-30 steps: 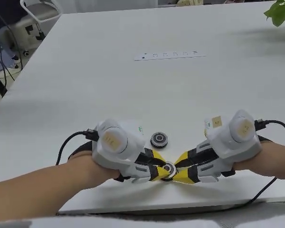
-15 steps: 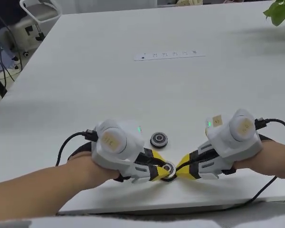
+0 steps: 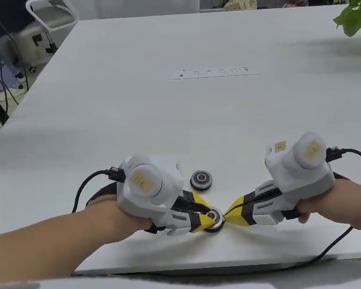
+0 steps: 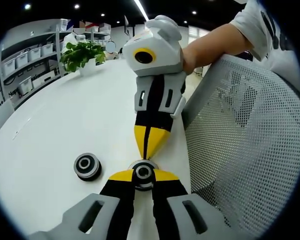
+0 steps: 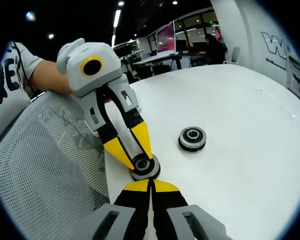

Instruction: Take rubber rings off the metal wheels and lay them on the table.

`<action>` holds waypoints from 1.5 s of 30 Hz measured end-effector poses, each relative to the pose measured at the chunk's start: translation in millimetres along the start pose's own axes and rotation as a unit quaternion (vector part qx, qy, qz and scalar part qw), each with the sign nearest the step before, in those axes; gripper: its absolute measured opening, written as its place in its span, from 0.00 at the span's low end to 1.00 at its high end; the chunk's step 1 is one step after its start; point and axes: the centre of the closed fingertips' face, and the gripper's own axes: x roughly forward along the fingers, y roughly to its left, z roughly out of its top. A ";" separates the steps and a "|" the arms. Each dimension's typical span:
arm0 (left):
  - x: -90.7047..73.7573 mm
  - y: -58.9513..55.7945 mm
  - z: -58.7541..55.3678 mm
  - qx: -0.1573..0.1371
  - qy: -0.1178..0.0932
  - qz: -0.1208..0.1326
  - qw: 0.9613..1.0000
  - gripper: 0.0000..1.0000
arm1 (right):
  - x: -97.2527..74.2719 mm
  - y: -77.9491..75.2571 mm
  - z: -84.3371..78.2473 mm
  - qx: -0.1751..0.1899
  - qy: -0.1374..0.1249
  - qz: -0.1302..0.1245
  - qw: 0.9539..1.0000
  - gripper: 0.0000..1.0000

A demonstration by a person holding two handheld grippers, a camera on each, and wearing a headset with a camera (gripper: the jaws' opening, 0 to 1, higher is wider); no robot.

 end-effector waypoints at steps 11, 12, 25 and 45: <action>-0.1 0.4 -0.1 -0.002 0.000 0.002 1.000 0.07 | -0.9 0.0 7.5 0.035 -0.028 0.006 0.999 0.00; -0.1 0.3 0.0 -0.002 0.000 0.003 1.000 0.07 | -0.9 0.5 8.1 0.040 -0.031 0.008 0.999 0.00; 0.2 0.0 0.3 -0.002 0.005 0.007 1.000 0.07 | -0.1 6.0 12.0 0.062 -0.036 0.015 0.997 0.00; 0.3 -0.6 0.3 -0.005 0.007 0.008 1.000 0.07 | 3.4 11.8 19.0 0.047 -0.044 0.026 0.998 0.00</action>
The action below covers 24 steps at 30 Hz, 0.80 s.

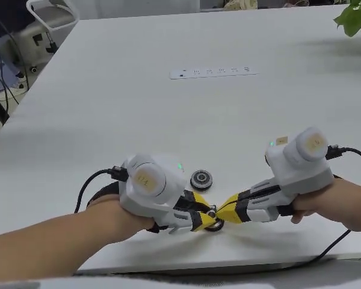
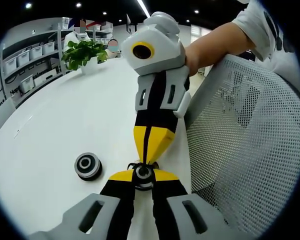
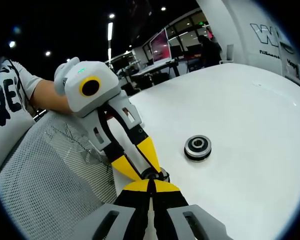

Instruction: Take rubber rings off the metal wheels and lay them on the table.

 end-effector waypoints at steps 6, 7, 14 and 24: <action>0.0 0.2 0.0 0.001 0.000 0.000 1.000 0.07 | 0.1 2.5 2.6 0.000 -0.006 0.005 1.000 0.00; 0.0 0.2 0.0 0.001 0.000 0.001 1.000 0.07 | 0.5 3.5 3.7 0.001 -0.008 0.007 1.000 0.00; -0.1 0.4 -0.1 0.000 -0.003 0.001 1.000 0.07 | 1.0 7.5 6.3 -0.006 -0.014 0.020 1.000 0.00; -0.1 -0.3 0.5 0.007 -0.008 -0.005 1.000 0.08 | -1.6 -0.2 -2.0 -0.010 -0.007 0.008 1.000 0.00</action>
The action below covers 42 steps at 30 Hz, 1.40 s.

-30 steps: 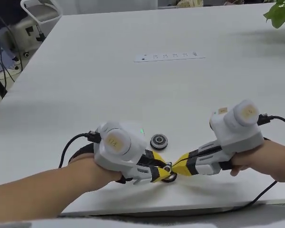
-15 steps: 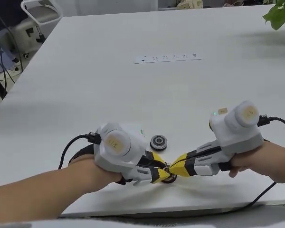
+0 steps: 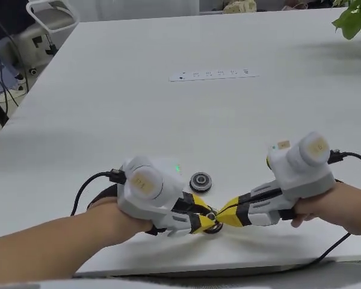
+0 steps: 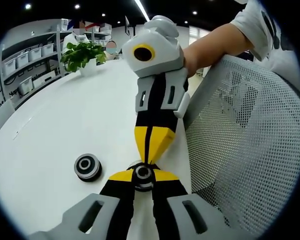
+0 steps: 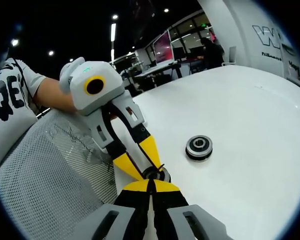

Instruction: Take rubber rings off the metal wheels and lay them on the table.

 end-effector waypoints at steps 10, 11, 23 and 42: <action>0.5 0.5 0.2 0.008 0.004 -0.003 1.000 0.08 | -0.7 -3.8 -1.7 0.003 -0.001 -0.005 1.000 0.00; 0.3 0.5 0.2 0.007 0.005 -0.004 1.000 0.08 | -0.6 -3.6 -1.5 0.003 -0.001 -0.006 1.000 0.00; -6.5 -5.5 -0.2 0.025 0.020 -0.017 0.999 0.18 | -1.8 -4.1 1.1 0.004 -0.007 -0.006 1.000 0.00; -39.4 -13.3 4.7 0.012 0.021 -0.015 1.000 0.31 | -2.8 -1.6 4.4 0.004 -0.015 -0.002 1.000 0.00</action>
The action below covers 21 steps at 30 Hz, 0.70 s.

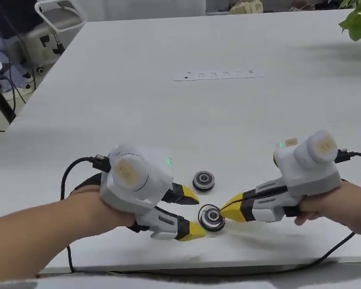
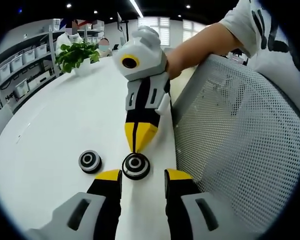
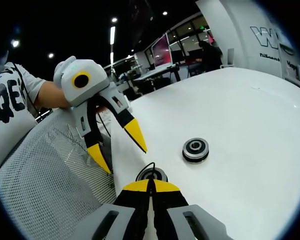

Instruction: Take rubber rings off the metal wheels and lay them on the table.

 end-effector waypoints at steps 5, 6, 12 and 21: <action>-12.3 3.8 2.6 -0.006 -0.012 0.014 1.000 0.35 | 0.3 0.9 -0.1 0.000 0.001 0.001 1.000 0.00; -15.3 5.5 3.5 -0.011 -0.015 0.018 1.000 0.36 | 0.5 1.3 0.0 0.000 0.001 0.002 1.000 0.00; -31.5 11.6 8.0 -0.025 -0.036 0.037 0.998 0.40 | 0.4 2.9 1.1 -0.002 0.002 0.003 1.000 0.00; -58.7 17.3 16.4 -0.050 -0.075 0.066 0.994 0.48 | 0.0 4.4 4.1 -0.008 0.005 0.006 1.000 0.00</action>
